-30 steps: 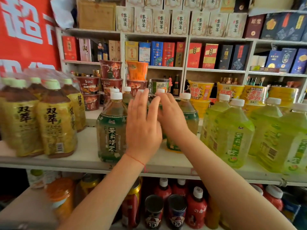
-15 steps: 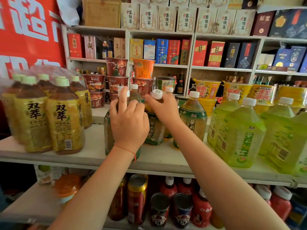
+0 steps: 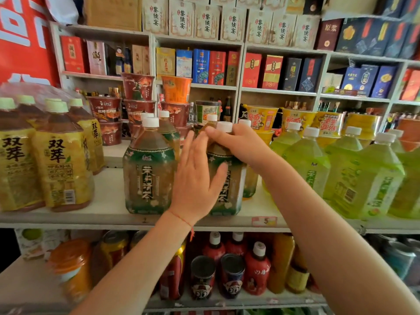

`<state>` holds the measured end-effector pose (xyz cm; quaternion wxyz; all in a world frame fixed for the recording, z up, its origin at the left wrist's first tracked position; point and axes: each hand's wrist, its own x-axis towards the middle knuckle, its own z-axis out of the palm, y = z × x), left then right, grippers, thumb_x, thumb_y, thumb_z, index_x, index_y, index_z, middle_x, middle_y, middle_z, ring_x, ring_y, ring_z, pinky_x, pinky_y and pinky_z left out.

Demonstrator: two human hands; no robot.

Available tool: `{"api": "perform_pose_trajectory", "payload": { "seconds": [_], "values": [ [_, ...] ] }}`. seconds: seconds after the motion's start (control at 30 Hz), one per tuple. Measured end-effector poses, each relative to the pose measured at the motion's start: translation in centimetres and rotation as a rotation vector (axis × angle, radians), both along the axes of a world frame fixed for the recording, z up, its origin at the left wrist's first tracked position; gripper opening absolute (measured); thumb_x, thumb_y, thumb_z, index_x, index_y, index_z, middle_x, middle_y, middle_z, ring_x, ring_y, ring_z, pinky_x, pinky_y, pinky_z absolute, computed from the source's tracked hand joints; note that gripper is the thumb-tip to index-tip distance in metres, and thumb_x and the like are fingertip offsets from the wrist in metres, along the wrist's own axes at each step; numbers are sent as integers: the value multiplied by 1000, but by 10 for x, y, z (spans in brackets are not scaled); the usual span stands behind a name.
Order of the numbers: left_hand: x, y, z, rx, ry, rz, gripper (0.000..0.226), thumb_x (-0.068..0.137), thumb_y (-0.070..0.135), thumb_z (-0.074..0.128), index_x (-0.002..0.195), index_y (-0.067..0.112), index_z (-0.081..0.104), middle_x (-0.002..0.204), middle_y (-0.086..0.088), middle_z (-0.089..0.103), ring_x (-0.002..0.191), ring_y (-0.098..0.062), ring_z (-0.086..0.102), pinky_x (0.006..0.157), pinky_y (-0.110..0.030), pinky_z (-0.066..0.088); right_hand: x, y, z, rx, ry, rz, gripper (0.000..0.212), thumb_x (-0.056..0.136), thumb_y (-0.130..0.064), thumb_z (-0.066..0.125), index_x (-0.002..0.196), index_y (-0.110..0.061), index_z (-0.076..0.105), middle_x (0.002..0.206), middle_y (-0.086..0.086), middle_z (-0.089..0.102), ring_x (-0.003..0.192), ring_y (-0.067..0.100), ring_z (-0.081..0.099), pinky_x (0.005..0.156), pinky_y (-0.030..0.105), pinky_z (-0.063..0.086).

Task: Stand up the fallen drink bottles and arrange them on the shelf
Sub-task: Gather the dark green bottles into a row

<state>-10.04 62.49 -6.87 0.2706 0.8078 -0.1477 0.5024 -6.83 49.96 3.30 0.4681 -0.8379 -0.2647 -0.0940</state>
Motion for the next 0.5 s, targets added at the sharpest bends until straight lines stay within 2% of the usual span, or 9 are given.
{"api": "perform_pose_trajectory", "payload": {
  "seconds": [0.03, 0.1, 0.17, 0.23, 0.27, 0.3, 0.4, 0.5],
  "values": [
    [-1, -10, -2, -111, 122, -156, 73, 101, 46, 51, 158, 13, 20, 163, -3, 28, 154, -17, 18, 126, -38, 19, 1, -7, 0, -2, 17, -9, 40, 92, -52, 64, 83, -14, 69, 65, -8, 71, 60, 5, 68, 63, 20, 57],
    [0, -25, -3, -421, 345, -428, 89, 92, 41, 70, 158, 25, 13, 154, 8, 33, 147, -10, 31, 121, -36, 30, 3, -17, -1, -20, 11, -70, 47, 92, -55, 62, 94, -9, 71, 76, -2, 74, 69, 11, 71, 76, 32, 60],
    [5, -36, -1, -616, 467, -533, 100, 82, 40, 81, 157, 32, 15, 148, 13, 39, 142, -11, 39, 118, -39, 36, 4, -25, -5, -39, -39, -158, 56, 92, -58, 61, 91, -3, 69, 84, 9, 75, 74, 22, 71, 81, 43, 59],
    [13, -46, -5, -627, 492, -526, 103, 76, 48, 83, 156, 36, 20, 151, 9, 43, 139, -12, 43, 117, -41, 39, 4, -32, -9, -13, -147, -246, 46, 92, -54, 63, 77, -10, 63, 77, 6, 69, 68, 19, 64, 68, 38, 56],
    [17, -51, -7, -627, 496, -523, 102, 75, 50, 83, 155, 36, 22, 150, 8, 45, 137, -11, 45, 116, -41, 40, 4, -34, -11, 6, -217, -290, 40, 93, -52, 63, 74, -17, 58, 76, 2, 63, 67, 14, 59, 60, 32, 49],
    [19, -55, -9, -633, 491, -524, 102, 74, 52, 83, 154, 36, 23, 148, 7, 46, 135, -10, 47, 114, -40, 42, 5, -36, -14, 17, -279, -326, 36, 93, -50, 64, 75, -20, 54, 79, 0, 60, 70, 13, 55, 59, 28, 42],
    [24, -60, -13, -629, 460, -533, 104, 66, 64, 82, 151, 39, 26, 148, 5, 47, 135, -12, 48, 112, -42, 45, 11, -36, -24, 26, -339, -363, 33, 92, -48, 65, 89, -18, 53, 88, 0, 57, 76, 12, 51, 61, 26, 38],
    [30, -56, -11, -571, 468, -531, 85, 76, 48, 83, 142, 36, 31, 147, 0, 45, 134, -16, 48, 112, -45, 44, 17, -33, -32, 60, -338, -421, 28, 94, -45, 60, 95, -18, 50, 90, -3, 53, 81, 14, 51, 70, 30, 42]
  ]
}}
